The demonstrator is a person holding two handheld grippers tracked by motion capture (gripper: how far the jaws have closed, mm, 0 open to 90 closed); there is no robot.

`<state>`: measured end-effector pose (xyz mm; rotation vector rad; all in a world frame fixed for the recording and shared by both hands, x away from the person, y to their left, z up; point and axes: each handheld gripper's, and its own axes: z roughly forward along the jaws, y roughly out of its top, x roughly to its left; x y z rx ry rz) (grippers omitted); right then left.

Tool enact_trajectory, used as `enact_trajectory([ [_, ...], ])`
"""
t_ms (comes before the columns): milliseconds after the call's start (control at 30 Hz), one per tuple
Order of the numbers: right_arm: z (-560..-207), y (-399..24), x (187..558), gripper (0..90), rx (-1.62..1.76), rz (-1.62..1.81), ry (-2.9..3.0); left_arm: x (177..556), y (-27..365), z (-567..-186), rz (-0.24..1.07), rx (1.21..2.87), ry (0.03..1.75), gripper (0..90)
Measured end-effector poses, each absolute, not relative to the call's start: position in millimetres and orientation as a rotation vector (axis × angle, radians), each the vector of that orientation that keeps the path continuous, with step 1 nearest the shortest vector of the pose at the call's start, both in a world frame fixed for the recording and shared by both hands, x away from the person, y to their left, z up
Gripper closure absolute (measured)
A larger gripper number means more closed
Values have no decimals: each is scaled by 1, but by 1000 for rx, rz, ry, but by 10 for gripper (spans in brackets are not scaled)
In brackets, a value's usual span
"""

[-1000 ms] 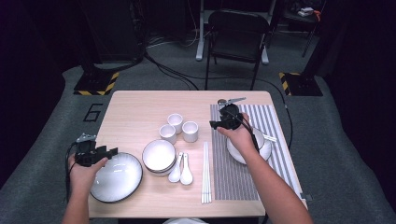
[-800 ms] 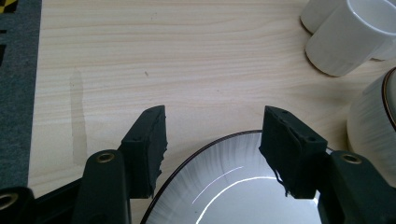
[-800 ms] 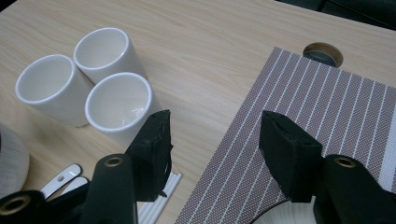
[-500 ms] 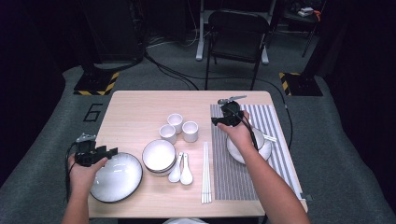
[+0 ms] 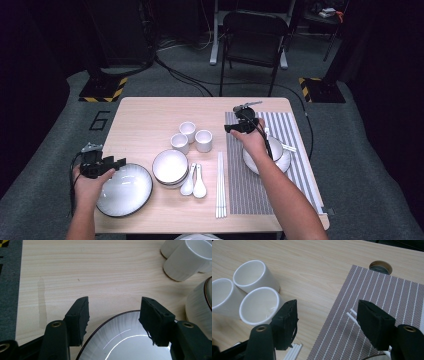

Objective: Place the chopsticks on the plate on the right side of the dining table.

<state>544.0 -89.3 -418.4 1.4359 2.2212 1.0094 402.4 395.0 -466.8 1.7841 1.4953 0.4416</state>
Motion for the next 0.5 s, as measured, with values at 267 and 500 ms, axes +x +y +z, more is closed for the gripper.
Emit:
enact_trajectory([
  [267, -424, -94, 553, 281, 1466, 1028, 2218, 402, 395, -466, 444, 1782, 1495, 410],
  [500, -430, -97, 559, 251, 1502, 1014, 2230, 402, 396, -467, 443, 1783, 1496, 409],
])
